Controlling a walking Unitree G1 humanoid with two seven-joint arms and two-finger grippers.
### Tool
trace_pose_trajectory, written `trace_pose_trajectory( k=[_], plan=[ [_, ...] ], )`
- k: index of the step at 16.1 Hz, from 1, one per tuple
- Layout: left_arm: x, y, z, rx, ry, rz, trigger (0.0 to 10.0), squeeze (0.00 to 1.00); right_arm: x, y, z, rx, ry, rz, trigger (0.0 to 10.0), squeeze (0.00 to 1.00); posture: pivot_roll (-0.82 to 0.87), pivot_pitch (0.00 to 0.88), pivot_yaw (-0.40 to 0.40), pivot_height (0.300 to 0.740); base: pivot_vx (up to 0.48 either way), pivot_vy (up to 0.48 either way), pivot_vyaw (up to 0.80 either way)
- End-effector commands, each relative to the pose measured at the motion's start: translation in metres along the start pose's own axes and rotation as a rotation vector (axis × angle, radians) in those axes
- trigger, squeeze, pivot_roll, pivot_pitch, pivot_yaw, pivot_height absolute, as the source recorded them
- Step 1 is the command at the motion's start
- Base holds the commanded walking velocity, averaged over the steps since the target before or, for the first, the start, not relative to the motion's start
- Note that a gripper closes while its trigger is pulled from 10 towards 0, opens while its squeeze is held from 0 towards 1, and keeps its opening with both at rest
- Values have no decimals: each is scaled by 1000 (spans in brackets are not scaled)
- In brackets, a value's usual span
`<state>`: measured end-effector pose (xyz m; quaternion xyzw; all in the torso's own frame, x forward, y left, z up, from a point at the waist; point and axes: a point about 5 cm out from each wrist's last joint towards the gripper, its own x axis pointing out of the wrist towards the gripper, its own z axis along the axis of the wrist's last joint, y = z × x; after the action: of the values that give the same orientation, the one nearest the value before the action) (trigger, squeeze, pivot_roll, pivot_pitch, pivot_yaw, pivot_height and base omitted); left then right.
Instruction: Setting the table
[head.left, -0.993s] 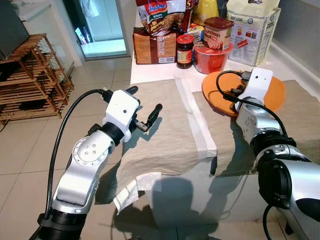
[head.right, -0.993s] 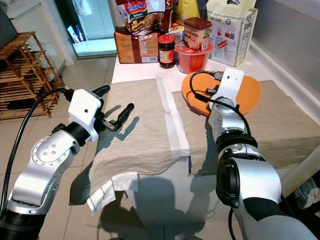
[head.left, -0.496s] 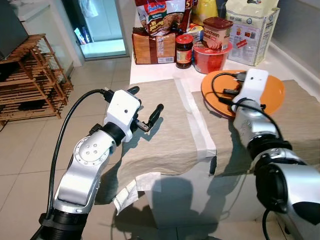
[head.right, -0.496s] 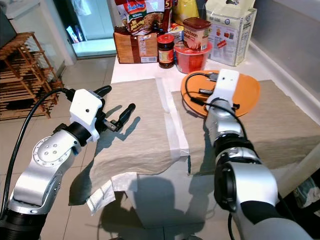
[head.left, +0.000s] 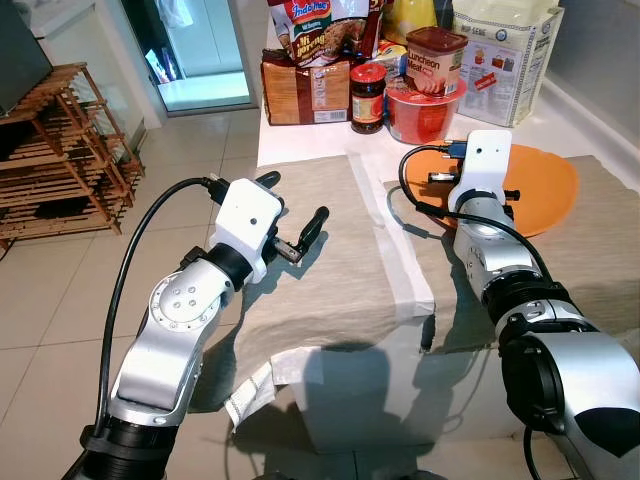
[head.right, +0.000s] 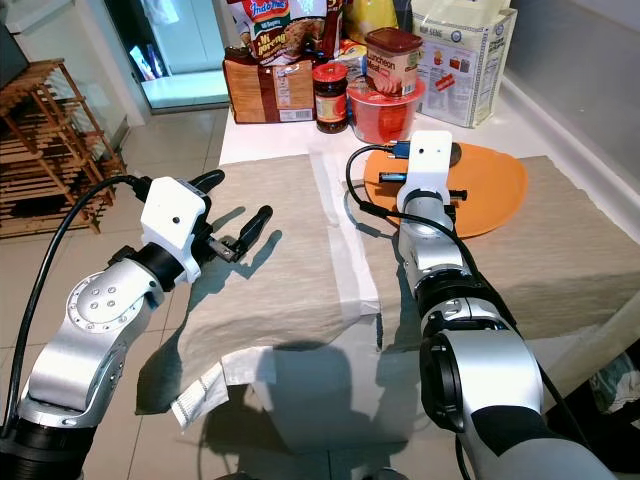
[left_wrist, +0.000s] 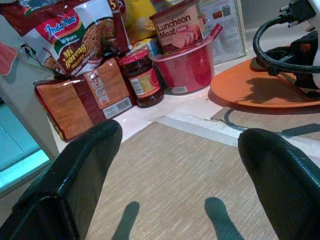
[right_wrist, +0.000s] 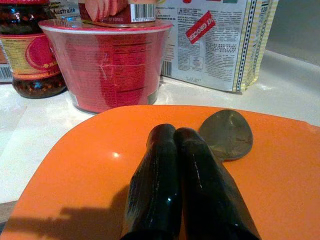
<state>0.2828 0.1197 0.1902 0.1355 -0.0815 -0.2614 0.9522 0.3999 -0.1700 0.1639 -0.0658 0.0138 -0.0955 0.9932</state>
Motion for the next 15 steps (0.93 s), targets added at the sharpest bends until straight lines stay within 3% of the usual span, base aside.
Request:
trace_pose_trajectory(
  k=[1, 4, 5, 6, 9, 15],
  plan=[
    [2, 2, 5, 16, -12, 2, 10000, 0, 1, 6, 5, 45, 19, 8, 9882, 0, 0, 0, 111, 736, 0, 0, 0],
    [3, 2, 5, 18, -12, 1, 10000, 0, 6, 7, 26, 112, -30, -6, 10000, 0, -4, 0, 113, 736, 0, 0, 0],
    [4, 1, 5, 18, -13, -2, 10000, 0, 9, 4, 38, 98, -56, -26, 1451, 420, -4, 0, 112, 736, 0, 0, 0],
    [4, 1, 5, 18, -14, -2, 10000, 0, 11, 2, 45, 87, -74, -29, 10000, 1000, -5, 0, 110, 736, 0, 0, 0],
    [5, 0, 5, 19, -17, -1, 10000, 0, 13, -2, 56, 72, -111, -46, 10000, 1000, -2, 0, 105, 736, 0, 0, 0],
    [5, -1, 5, 23, -19, -2, 10000, 0, 14, -1, 57, 79, -104, -50, 10000, 1000, -3, 0, 105, 736, 0, 0, 0]
  ],
)
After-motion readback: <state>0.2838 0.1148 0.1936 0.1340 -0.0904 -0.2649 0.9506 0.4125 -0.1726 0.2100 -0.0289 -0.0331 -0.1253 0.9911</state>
